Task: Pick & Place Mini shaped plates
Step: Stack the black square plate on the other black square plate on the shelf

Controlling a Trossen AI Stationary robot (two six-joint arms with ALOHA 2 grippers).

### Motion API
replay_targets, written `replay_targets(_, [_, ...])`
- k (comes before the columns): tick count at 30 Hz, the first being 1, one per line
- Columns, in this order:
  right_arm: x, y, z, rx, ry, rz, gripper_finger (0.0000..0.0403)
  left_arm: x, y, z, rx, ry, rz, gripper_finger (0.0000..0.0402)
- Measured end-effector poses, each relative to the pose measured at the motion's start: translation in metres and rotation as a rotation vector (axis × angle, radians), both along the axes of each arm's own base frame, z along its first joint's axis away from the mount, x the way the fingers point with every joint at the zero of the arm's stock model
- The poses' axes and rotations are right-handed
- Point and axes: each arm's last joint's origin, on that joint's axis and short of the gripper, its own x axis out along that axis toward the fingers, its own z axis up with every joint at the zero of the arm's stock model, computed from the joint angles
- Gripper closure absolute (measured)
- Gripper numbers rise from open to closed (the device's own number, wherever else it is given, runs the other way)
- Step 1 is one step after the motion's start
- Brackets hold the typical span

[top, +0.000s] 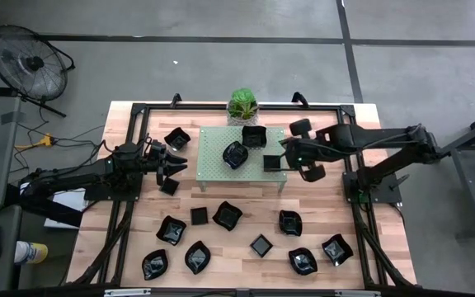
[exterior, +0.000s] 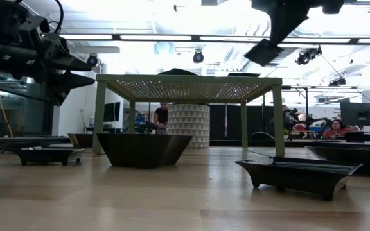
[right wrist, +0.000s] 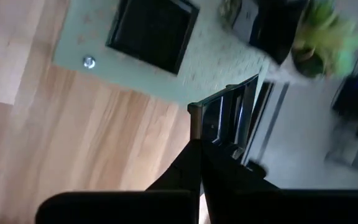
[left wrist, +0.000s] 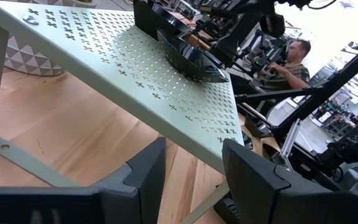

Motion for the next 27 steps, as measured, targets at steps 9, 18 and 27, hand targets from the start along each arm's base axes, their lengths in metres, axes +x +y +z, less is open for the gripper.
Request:
replay_targets(9, [0.009, 0.008, -0.003, -0.03, 0.003, 0.251, 0.0403, 0.0, 0.0, 0.0, 0.0, 0.0, 0.003, 0.0245])
replay_targets(18, [0.013, 0.018, -0.01, -0.111, 0.014, 0.355, 0.0403, 0.0, 0.0, 0.0, 0.0, 0.0, 0.003, 0.0245])
replay_targets(27, [0.015, 0.028, -0.008, -0.171, 0.039, 0.533, 0.0403, 0.0, 0.0, 0.0, 0.0, 0.0, 0.002, 0.0245])
